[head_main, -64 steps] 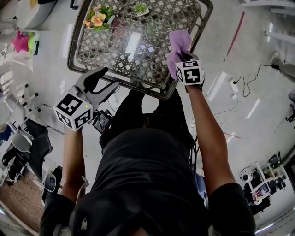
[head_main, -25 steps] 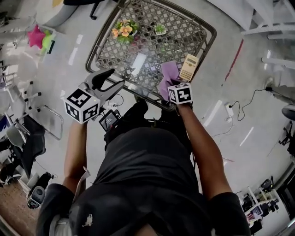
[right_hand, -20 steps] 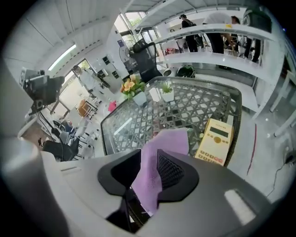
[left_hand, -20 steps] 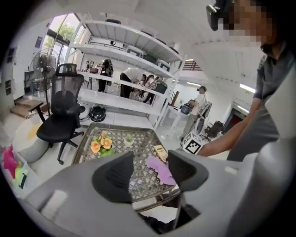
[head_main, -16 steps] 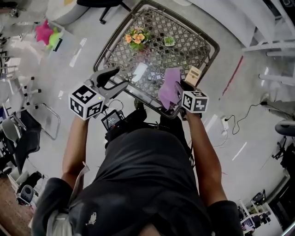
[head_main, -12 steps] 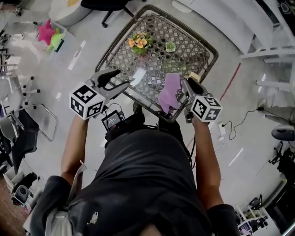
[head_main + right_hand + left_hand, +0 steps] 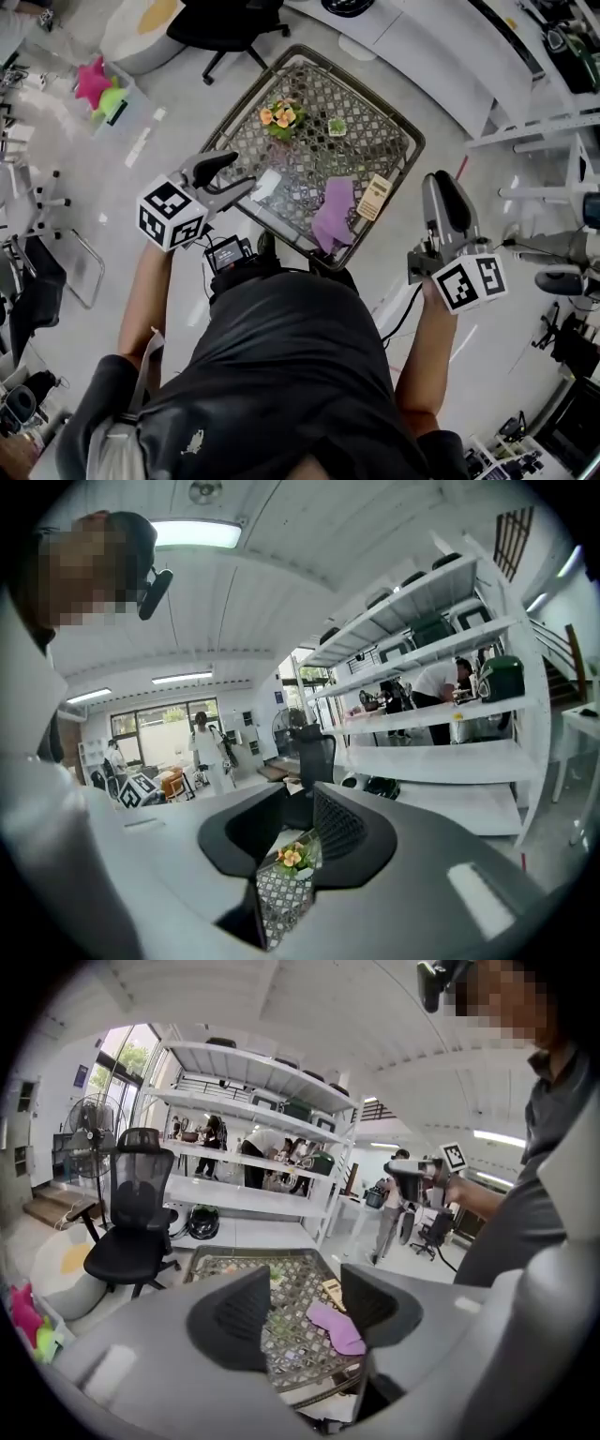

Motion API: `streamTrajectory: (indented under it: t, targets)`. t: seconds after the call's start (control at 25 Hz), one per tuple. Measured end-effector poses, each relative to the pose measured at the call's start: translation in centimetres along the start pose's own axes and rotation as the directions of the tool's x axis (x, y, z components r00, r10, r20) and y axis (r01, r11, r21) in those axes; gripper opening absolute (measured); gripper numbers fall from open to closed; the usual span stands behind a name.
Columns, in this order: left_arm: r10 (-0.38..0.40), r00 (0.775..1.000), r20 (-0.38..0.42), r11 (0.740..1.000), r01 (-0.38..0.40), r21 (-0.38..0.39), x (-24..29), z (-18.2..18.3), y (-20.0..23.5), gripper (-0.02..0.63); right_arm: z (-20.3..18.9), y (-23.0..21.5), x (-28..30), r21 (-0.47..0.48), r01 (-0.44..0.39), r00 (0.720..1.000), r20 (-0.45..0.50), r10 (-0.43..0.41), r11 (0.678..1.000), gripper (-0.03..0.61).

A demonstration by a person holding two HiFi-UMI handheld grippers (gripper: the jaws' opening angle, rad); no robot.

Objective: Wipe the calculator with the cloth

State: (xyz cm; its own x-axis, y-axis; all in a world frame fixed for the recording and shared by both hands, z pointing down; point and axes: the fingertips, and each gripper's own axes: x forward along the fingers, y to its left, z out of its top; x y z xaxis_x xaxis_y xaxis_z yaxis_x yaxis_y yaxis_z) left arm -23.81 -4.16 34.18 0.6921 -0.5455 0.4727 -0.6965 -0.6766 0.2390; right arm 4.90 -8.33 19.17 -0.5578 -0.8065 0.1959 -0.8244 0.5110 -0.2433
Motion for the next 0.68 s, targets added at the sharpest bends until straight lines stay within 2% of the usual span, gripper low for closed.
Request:
streamTrajectory:
  t: [0.24, 0.68]
  targets:
    - [-0.014, 0.999, 0.047, 1.000, 0.013, 0.023, -0.5, 1.4, 0.0, 0.284, 3.3, 2.0, -2.3, -0.069, 0.014, 0.999, 0.050, -0.011, 0.998, 0.089]
    - [-0.022, 0.997, 0.080, 0.999, 0.019, 0.031, -1.8, 1.5, 0.0, 0.284, 3.2, 3.2, -3.3, -0.086, 0.037, 0.998, 0.047, -0.033, 0.996, 0.089]
